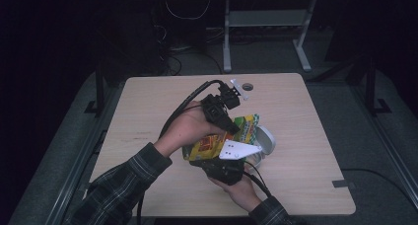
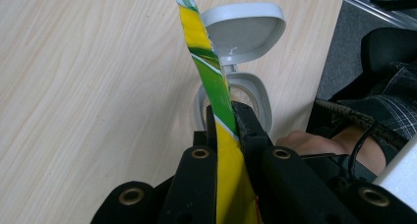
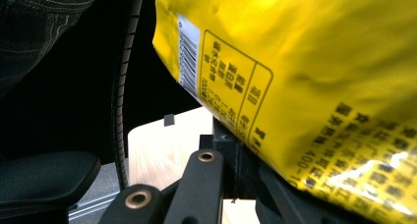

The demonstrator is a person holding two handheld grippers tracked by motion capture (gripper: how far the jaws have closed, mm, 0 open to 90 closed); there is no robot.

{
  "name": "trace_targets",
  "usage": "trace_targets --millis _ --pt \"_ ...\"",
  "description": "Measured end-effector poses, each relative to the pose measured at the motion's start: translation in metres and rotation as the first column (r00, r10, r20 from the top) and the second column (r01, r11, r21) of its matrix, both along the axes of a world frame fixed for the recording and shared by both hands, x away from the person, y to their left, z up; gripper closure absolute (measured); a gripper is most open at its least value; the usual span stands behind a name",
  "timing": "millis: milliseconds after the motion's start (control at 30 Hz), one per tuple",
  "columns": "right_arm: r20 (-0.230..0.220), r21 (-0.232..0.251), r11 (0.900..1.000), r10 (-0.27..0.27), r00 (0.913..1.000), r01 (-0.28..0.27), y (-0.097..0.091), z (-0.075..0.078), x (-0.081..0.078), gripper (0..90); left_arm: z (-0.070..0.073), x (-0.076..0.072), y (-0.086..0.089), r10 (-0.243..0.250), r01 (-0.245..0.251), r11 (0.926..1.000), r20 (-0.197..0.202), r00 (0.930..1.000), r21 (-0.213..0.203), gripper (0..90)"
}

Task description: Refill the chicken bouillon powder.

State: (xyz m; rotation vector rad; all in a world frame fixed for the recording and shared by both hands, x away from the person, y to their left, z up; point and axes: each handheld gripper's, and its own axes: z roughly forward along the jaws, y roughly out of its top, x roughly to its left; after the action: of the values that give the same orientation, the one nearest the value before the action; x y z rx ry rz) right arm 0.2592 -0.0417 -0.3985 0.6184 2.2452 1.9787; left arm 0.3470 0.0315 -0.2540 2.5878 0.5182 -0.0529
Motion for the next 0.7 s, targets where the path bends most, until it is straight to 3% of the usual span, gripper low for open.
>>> trace_targets --millis 700 --pt "-0.001 0.001 1.0 0.001 1.0 -0.001 -0.0002 0.0005 -0.0002 90.0 0.0007 -0.0005 -0.0008 -0.001 0.001 1.0 0.001 1.0 0.006 87.2"
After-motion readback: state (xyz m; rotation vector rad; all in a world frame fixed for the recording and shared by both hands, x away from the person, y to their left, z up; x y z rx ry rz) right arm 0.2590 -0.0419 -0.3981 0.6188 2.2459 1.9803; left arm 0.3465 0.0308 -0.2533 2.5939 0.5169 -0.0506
